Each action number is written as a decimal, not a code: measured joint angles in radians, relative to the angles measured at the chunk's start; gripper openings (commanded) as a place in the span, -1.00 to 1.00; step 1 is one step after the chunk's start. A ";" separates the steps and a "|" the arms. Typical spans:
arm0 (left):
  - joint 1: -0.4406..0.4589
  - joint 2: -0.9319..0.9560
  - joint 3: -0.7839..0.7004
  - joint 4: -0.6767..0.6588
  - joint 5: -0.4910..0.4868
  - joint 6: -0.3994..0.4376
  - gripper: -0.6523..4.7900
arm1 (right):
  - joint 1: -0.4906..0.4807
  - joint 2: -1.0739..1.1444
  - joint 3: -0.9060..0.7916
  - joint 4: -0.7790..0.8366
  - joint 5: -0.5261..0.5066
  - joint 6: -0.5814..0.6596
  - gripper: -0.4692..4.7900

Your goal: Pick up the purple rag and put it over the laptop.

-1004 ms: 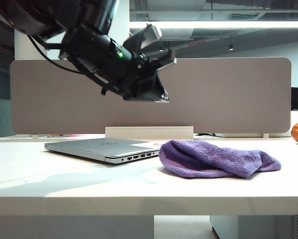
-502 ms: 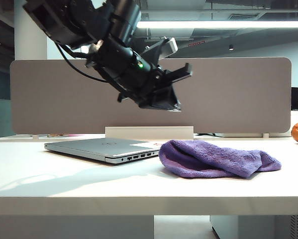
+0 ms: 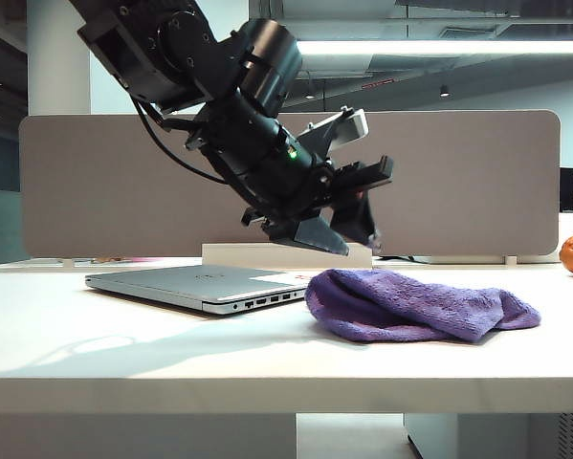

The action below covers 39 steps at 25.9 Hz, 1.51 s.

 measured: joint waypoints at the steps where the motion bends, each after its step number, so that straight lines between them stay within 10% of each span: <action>1: 0.000 0.000 0.000 -0.013 0.000 0.000 0.17 | 0.000 0.000 0.000 0.000 0.000 0.000 -0.74; 5: 0.000 0.002 0.000 -0.067 0.000 0.000 0.97 | 0.000 0.000 0.000 0.000 0.000 0.000 -0.74; 12: -0.010 0.032 0.000 -0.114 -0.003 0.000 1.00 | 0.000 0.000 0.000 0.000 0.000 0.000 -0.74; 22: -0.041 0.064 0.001 -0.084 -0.016 -0.001 -0.59 | 0.000 0.000 0.000 0.000 0.000 0.000 -0.74; 39: 0.010 -0.030 0.072 0.053 -0.047 0.000 -0.78 | 0.000 0.000 0.000 0.000 -0.002 0.000 -0.74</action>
